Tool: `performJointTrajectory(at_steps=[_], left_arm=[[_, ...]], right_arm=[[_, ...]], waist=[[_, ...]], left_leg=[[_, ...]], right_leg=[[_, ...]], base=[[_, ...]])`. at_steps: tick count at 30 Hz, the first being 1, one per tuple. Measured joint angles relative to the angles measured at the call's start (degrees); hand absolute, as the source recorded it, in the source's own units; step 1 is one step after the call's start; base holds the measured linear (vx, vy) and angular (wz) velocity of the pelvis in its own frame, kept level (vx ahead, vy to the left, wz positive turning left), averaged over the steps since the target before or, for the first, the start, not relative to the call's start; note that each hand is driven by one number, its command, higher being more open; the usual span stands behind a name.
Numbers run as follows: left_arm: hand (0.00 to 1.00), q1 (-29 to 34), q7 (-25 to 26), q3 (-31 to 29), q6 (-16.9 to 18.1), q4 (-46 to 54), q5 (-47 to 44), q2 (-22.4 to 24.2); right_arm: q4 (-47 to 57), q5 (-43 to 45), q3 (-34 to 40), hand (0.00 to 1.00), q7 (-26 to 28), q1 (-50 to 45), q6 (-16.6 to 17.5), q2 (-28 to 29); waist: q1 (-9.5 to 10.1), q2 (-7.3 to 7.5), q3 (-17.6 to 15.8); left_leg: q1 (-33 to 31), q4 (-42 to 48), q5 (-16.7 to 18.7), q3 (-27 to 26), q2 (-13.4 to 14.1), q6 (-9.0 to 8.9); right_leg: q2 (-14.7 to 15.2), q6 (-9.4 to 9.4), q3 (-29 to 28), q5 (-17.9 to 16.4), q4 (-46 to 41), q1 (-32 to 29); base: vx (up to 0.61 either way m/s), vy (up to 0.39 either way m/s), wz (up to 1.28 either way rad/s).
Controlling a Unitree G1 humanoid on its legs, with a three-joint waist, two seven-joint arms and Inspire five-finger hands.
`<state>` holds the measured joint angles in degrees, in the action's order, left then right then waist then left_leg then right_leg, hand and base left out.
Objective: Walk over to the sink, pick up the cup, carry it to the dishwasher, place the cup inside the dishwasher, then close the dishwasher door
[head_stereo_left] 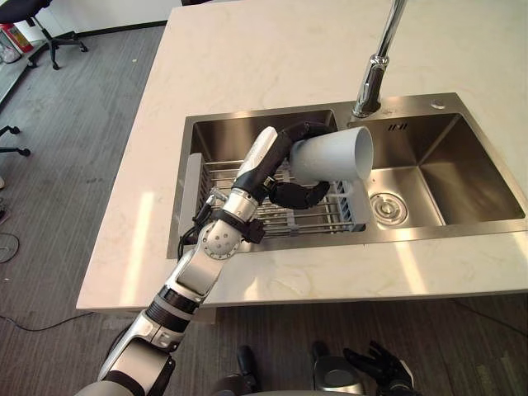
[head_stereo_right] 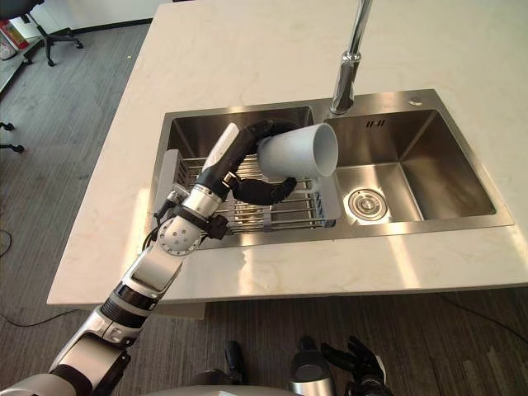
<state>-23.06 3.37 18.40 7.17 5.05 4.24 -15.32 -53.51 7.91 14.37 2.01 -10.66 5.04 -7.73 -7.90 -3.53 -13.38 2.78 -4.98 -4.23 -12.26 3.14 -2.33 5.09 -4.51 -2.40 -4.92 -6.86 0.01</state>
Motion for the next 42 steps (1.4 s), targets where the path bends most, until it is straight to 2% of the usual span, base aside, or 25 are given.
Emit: performJointTrajectory(at_steps=[6,10,12,14,16,18,22,23,24,25,26,28,29,31,32,33,36,37,38,39,40,42], left_arm=[[0.30,9.8,1.7,-5.7,0.7,4.3,-12.3,3.2],[0.30,16.6,1.3,-6.7,1.1,6.7,-20.0,3.8],[0.30,19.2,1.2,-6.7,1.1,6.9,-21.6,4.7],[0.30,22.6,1.1,-6.7,1.1,8.9,-22.7,5.1],[0.30,24.1,1.1,-6.7,1.1,10.8,-22.8,5.3],[0.30,24.3,1.0,-6.6,1.2,14.2,-22.8,5.8],[0.30,23.8,1.1,-6.6,2.0,19.4,-22.7,6.9],[0.30,23.6,1.2,-6.6,2.2,19.8,-22.7,7.4],[0.30,22.9,1.1,-6.8,2.4,19.8,-22.7,8.0],[0.30,22.9,1.2,-6.8,2.4,19.8,-22.7,8.1],[0.30,23.1,1.2,-6.7,2.6,19.8,-22.7,8.1],[0.30,23.2,1.2,-6.8,3.5,19.9,-22.6,8.4],[0.30,23.2,1.3,-7.1,3.9,20.3,-22.6,9.1],[0.30,23.4,1.4,-7.1,3.9,21.4,-22.5,10.1],[0.30,23.6,1.3,-7.1,4.0,22.1,-22.5,10.2],[0.30,23.9,1.3,-6.7,3.8,22.1,-22.5,10.7],[0.30,25.1,1.4,-6.1,3.8,22.1,-22.5,10.7],[0.30,25.0,1.4,-5.9,3.8,22.1,-22.5,10.7],[0.30,24.9,1.4,-5.4,3.8,22.5,-22.5,10.9],[0.30,24.9,1.4,-4.2,3.8,22.9,-22.5,10.9],[0.30,24.9,1.3,-3.5,3.8,23.1,-22.5,11.0],[0.30,23.7,0.9,-0.8,3.9,23.3,-22.6,11.0]], right_arm=[[0.0,0.0,0.0,0.90,0.0,-1.2,0.0,0.0],[0.0,0.0,-0.2,0.90,0.0,-1.5,-0.4,0.4],[0.1,0.0,-0.6,0.90,0.0,-2.0,-0.4,0.6],[1.2,0.0,-1.4,0.90,0.0,-2.7,-0.4,1.1],[2.6,0.0,-1.5,0.90,-0.1,-3.0,-0.5,1.3],[5.7,0.0,-2.5,0.90,-0.8,-3.0,-0.5,1.4],[11.8,0.0,-4.0,0.90,-2.1,-2.0,-0.5,2.1],[12.4,0.0,-4.0,0.90,-2.5,-1.1,-0.5,2.0],[13.3,0.0,-4.0,0.90,-2.9,-0.5,-0.4,2.2],[13.9,0.0,-4.2,0.90,-3.1,-0.5,-0.4,2.4],[14.7,0.0,-4.8,0.90,-3.2,-1.3,-0.2,2.4],[14.7,0.0,-5.4,0.90,-3.2,-1.5,0.0,2.5],[14.7,0.0,-5.9,0.90,-3.4,-1.3,0.1,2.5],[14.7,0.1,-6.0,0.90,-3.5,0.2,0.1,2.5],[14.6,0.6,-6.0,0.90,-3.5,1.2,0.1,2.6],[14.3,1.3,-6.0,0.90,-4.1,1.9,0.1,2.4],[13.6,1.8,-6.0,0.90,-5.0,2.1,0.2,2.4],[13.6,2.1,-5.7,0.90,-5.6,2.0,0.3,2.3],[13.7,2.1,-5.6,0.90,-6.2,1.7,0.6,2.3],[13.9,2.2,-5.6,0.90,-6.8,1.1,0.7,1.6],[14.1,2.2,-5.6,0.90,-6.9,0.5,0.7,1.4],[15.1,2.1,-5.6,0.90,-7.0,-1.3,0.7,1.1]], waist=[[2.03,0.23,1.8],[3.14,1.24,2.6],[3.80,1.85,3.8],[4.08,2.92,4.3],[4.24,3.21,4.2],[5.12,3.27,4.2],[5.74,3.87,3.9],[6.03,3.95,3.8],[6.73,3.70,3.2],[6.98,3.82,3.2],[7.60,4.01,3.2],[8.82,4.51,3.5],[9.84,4.81,3.7],[11.19,4.61,3.8],[11.29,4.49,3.8],[11.05,3.17,2.9],[9.99,3.00,2.8],[9.56,3.06,2.8],[8.69,3.18,2.6],[8.47,3.19,2.5],[8.45,3.31,2.6],[7.67,3.50,3.0]], left_leg=[[0.5,0.0,0.2,-0.9,0.1,0.08],[1.7,0.1,0.7,-1.9,0.3,-0.02],[1.7,1.1,1.8,-2.7,0.5,-0.02],[0.1,5.7,4.4,-3.8,1.1,0.01],[-1.9,10.0,6.6,-4.5,1.9,0.06],[-6.5,16.6,9.6,-5.8,3.9,0.36],[-12.6,23.5,12.1,-7.2,5.9,1.36],[-12.7,23.2,11.9,-7.8,6.2,2.24],[-12.7,23.1,11.9,-8.5,6.7,3.48],[-12.6,23.2,11.9,-8.4,6.7,3.93],[-12.2,23.2,11.6,-8.0,6.2,4.37],[-12.7,23.3,10.7,-7.2,5.0,4.83],[-14.3,23.5,9.4,-6.9,4.2,4.63],[-17.4,23.3,6.9,-6.5,3.6,4.25],[-19.2,22.6,5.1,-5.4,3.5,4.01],[-19.5,21.9,3.4,-3.7,4.4,3.51],[-19.3,20.3,0.1,0.1,4.8,1.60],[-19.3,18.2,-2.4,2.6,4.1,-1.24],[-20.0,19.5,-1.5,3.6,4.2,-1.70],[-20.4,26.9,3.5,3.0,4.7,1.58],[-20.1,30.3,6.0,2.8,4.9,2.00],[-16.1,37.0,12.3,1.5,6.8,1.33]], right_leg=[[-0.2,-0.01,-0.8,0.0,-0.1,0.0],[-0.4,-0.07,-1.8,0.1,0.0,0.8],[-0.5,-0.14,-2.7,0.1,0.0,0.8],[-0.5,-0.28,-3.9,0.2,-0.1,0.8],[-0.6,-0.52,-4.8,0.6,-0.2,0.2],[-1.4,-1.38,-6.7,2.1,-0.3,-2.4],[-2.0,-3.37,-5.7,5.2,-1.3,-7.3],[-2.1,-5.01,-4.5,6.5,-1.0,-7.8],[-1.7,-4.80,-2.6,2.9,-7.2,-8.5],[-1.6,-4.79,-1.8,-0.3,-13.4,-9.4],[-1.6,-5.72,-0.6,-4.9,-22.7,-8.9],[-2.0,-6.93,-0.7,-8.8,-27.5,-5.4],[-2.0,-5.76,-1.0,-11.0,-24.8,-3.2],[-2.5,-3.51,-2.0,-12.4,-16.8,-2.3],[-3.1,-0.44,-2.4,-12.6,-11.9,-1.4],[-4.7,2.12,-1.4,-10.6,-10.1,-0.6],[-6.2,3.48,1.6,-9.5,-10.3,0.2],[-6.0,4.82,3.6,-8.8,-10.2,0.1],[-5.6,6.49,6.2,-7.8,-9.9,-0.2],[-5.1,7.85,7.8,-6.9,-9.8,-0.4],[-4.6,8.25,8.6,-6.6,-9.8,-0.3],[-2.6,7.92,11.5,-5.5,-9.8,-1.2]], base=[[0.00,-0.010,-0.06],[-0.02,-0.008,-0.13],[-0.01,-0.002,-0.27],[0.01,-0.001,-0.25],[-0.01,-0.003,-0.27],[-0.05,0.004,-0.40],[-0.12,0.065,-0.31],[-0.18,0.075,-0.23],[-0.20,0.069,-0.16],[-0.19,0.046,0.04],[-0.15,0.027,0.16],[-0.16,-0.034,0.27],[-0.18,-0.068,0.24],[-0.19,-0.089,0.20],[-0.24,-0.118,0.40],[-0.22,-0.104,0.41],[-0.23,-0.117,0.53],[-0.28,-0.123,0.82],[-0.33,-0.113,0.99],[-0.27,-0.055,0.84],[-0.21,0.016,0.69],[-0.18,0.094,0.73]])
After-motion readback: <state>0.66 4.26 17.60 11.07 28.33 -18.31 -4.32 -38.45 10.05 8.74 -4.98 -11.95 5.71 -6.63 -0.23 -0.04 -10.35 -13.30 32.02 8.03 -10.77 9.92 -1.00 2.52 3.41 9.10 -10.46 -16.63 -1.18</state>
